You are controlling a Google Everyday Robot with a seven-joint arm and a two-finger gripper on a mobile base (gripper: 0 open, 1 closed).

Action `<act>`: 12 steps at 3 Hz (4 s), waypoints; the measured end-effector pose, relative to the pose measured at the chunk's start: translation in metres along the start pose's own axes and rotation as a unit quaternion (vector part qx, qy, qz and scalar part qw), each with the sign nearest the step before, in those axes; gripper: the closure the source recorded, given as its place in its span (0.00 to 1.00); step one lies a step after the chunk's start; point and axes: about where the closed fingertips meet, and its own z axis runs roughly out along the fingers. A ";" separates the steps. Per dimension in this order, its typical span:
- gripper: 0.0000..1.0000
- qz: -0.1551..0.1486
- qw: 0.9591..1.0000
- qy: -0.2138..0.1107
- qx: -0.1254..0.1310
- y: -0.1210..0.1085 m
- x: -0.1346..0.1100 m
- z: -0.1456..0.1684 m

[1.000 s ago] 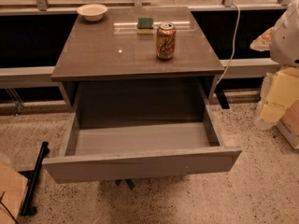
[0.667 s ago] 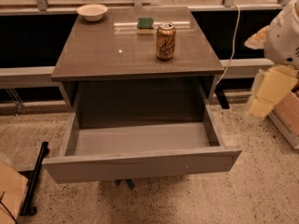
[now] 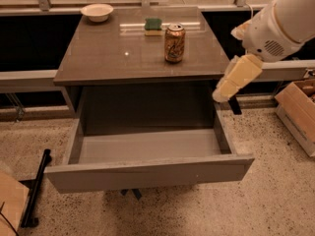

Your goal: Place orange can into top drawer

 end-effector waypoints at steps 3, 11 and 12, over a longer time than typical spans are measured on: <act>0.00 0.047 0.996 -0.080 0.010 -0.089 -0.029 0.065; 0.64 0.189 0.948 -0.245 0.077 -0.197 -0.085 0.212; 0.87 0.192 0.945 -0.251 0.088 -0.176 -0.087 0.173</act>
Offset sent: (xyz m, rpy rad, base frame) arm 0.1729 0.0170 -0.0181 0.2576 -0.0454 -0.0537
